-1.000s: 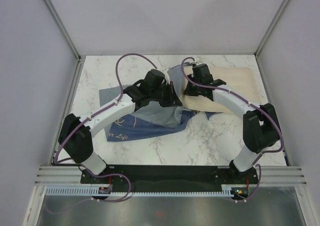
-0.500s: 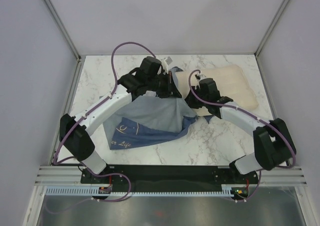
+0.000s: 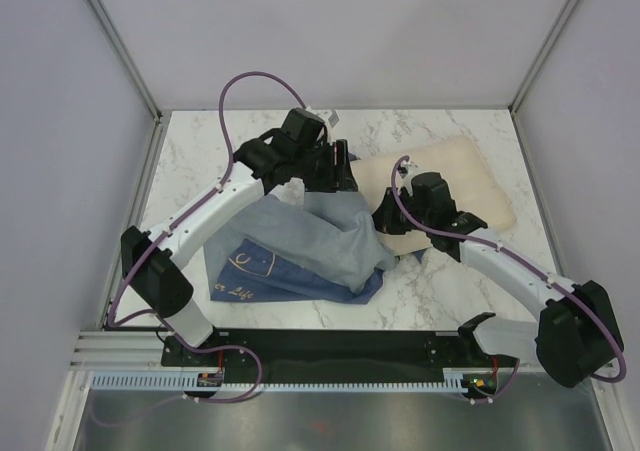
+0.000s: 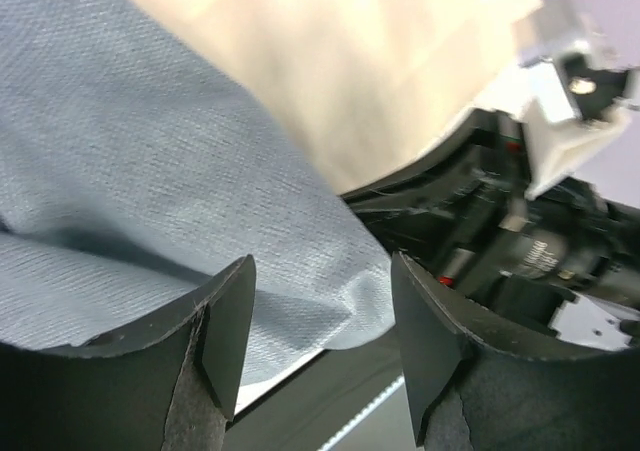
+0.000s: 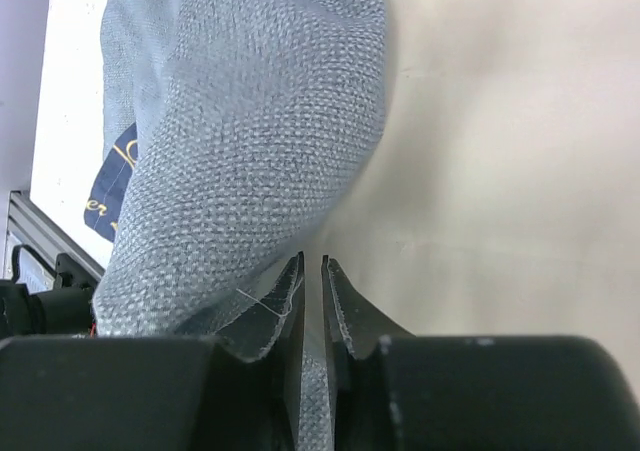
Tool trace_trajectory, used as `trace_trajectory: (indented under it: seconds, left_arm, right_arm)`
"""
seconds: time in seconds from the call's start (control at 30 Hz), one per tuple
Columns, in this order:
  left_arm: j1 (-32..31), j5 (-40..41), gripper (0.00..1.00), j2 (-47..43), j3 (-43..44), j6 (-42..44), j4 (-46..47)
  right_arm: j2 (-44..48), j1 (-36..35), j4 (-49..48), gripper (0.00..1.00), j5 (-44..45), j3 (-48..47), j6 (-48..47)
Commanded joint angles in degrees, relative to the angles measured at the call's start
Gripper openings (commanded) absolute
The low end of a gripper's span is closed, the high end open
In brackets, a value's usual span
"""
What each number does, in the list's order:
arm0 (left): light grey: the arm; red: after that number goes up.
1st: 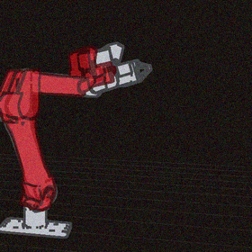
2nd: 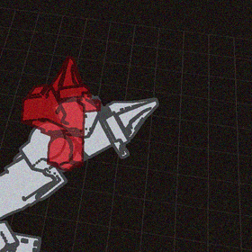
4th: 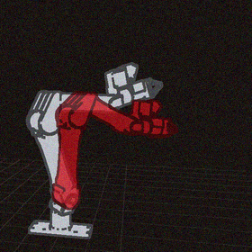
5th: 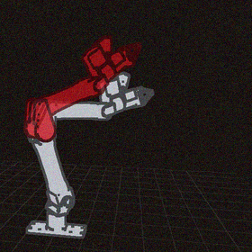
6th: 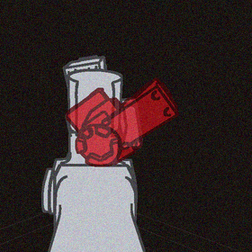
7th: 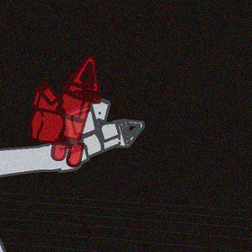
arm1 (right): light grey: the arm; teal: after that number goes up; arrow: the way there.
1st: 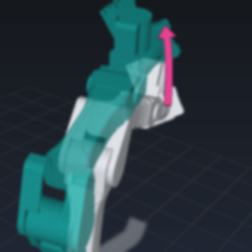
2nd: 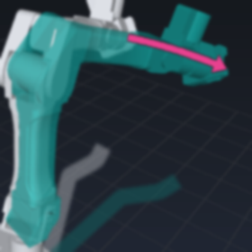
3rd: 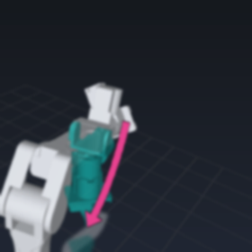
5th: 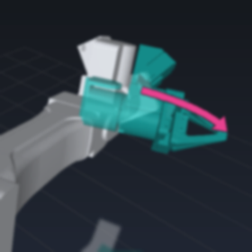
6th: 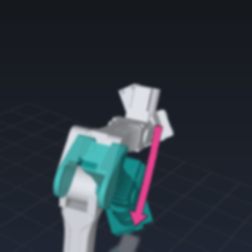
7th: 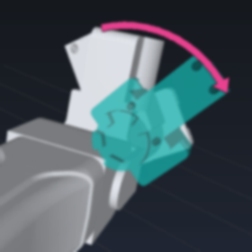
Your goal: Put the pillow into the pillowcase
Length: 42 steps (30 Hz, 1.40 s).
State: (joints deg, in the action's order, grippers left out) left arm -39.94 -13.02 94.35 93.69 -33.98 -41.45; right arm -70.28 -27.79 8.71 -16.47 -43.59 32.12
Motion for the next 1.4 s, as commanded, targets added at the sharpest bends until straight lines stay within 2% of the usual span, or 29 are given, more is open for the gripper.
trace_trajectory:
  seconds: [0.0,0.23,0.27,0.33,0.4,0.57,0.67,0.9,1.03,1.23,1.3,1.33,1.37]
  left_arm:
    - [0.04,7.03,0.64,-2.59,1.06,3.04,-4.07]
    - [-1.01,12.84,0.63,-0.3,3.25,3.66,-6.01]
    - [-1.45,15.62,0.63,-0.3,3.51,3.57,-6.62]
    - [-3.46,23.27,0.66,-1.09,3.52,3.3,-7.06]
    - [-4.26,27.32,0.74,-2.23,2.9,2.95,-6.89]
    - [-4.44,26.2,0.87,-1.54,2.72,4.44,-4.43]
    - [-4.44,25.06,0.87,1.36,4.74,5.15,-4.52]
    - [-4.44,23.48,0.86,9.09,8.96,6.11,-4.52]
    - [-3.39,22.51,0.86,13.23,9.49,5.77,-4.52]
    - [-2.6,20.93,0.81,17.36,8.7,3.57,-3.64]
    - [-2.68,19.27,0.71,18.5,9.14,4.0,-2.76]
    - [-2.68,18.91,0.6,19.81,9.66,4.01,-2.67]
    - [-2.68,18.9,0.55,20.35,10.02,4.09,-2.58]
  right_arm:
    - [3.3,0.19,-0.1,0.2,2.22,0.53,-0.57]
    - [6.2,1.95,2.19,0.21,1.26,-1.14,-0.13]
    - [6.38,2.73,2.62,0.21,1.61,-1.66,-0.04]
    - [6.99,3.88,4.37,0.23,2.49,-2.28,-0.48]
    - [7.44,6.42,5.44,0.24,3.37,-3.07,-0.65]
    - [10.69,10.64,7.81,0.38,7.93,-3.52,-1.44]
    - [11.39,11.79,8.69,0.42,10.84,-4.04,-1.36]
    - [9.81,14.34,13.0,0.84,20.86,-6.6,-1.54]
    - [9.55,14.87,13.0,0.91,22.88,-3.7,-0.57]
    - [6.75,15.05,13.17,0.98,30.87,-0.09,3.03]
    - [5.34,15.4,13.26,0.98,32.63,0.35,4.62]
    - [3.59,15.49,13.61,0.98,33.51,0.44,5.32]
    - [2.62,15.66,13.88,0.98,34.04,0.53,6.63]
